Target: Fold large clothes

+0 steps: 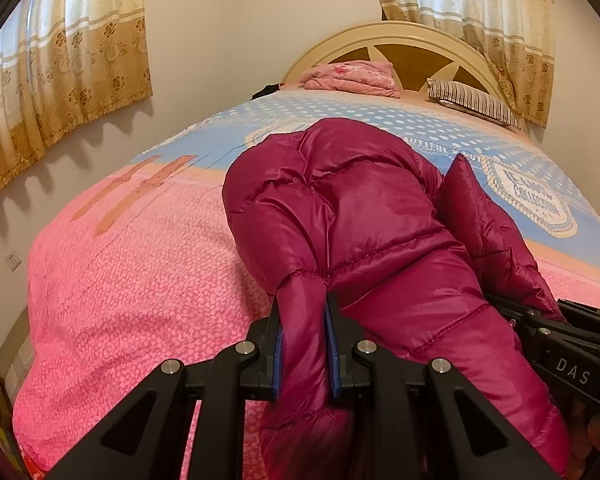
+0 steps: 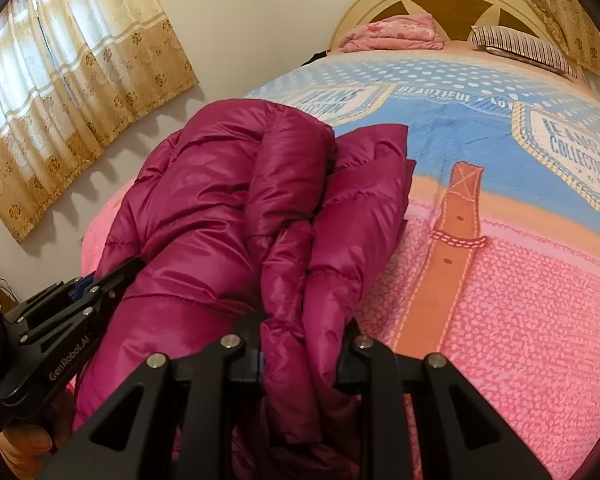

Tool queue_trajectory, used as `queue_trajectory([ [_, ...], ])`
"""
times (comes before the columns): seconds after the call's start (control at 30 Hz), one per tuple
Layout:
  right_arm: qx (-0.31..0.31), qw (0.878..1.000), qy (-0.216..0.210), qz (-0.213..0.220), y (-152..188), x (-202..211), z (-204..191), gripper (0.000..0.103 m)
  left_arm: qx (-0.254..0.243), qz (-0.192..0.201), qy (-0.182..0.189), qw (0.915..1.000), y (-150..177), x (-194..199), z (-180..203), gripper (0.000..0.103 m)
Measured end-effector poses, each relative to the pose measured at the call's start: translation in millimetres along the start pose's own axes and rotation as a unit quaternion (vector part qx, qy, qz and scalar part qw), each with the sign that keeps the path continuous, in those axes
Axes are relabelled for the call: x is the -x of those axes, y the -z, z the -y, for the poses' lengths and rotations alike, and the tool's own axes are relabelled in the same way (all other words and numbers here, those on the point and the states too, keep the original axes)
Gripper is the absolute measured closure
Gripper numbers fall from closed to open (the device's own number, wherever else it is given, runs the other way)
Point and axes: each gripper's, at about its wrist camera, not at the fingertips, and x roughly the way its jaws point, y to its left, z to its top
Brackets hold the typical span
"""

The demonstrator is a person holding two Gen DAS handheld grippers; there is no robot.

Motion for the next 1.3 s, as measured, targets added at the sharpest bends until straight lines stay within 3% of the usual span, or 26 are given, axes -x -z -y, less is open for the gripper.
queue_trajectory([
  [0.5, -0.002, 1.0, 0.009, -0.014, 2, -13, 0, 0.079, -0.003, -0.014, -0.007, 0.9999, 11, -18, 4, 0.085],
  [0.77, -0.011, 1.0, 0.007, -0.018, 4, -18, 5, 0.076, -0.001, -0.019, -0.009, 0.9998, 19, -25, -2, 0.079],
  [0.93, -0.016, 1.0, 0.007, -0.023, 6, -22, 9, 0.068, -0.003, -0.021, -0.014, 0.9997, 20, -28, -1, 0.071],
  [1.2, -0.025, 0.999, 0.005, -0.022, 11, -22, 16, 0.06, -0.007, -0.015, -0.043, 0.9989, 21, -31, -5, 0.045],
  [1.3, -0.027, 0.999, 0.004, -0.021, 13, -22, 17, 0.059, 0.002, -0.017, -0.042, 0.999, 22, -33, -10, 0.04],
])
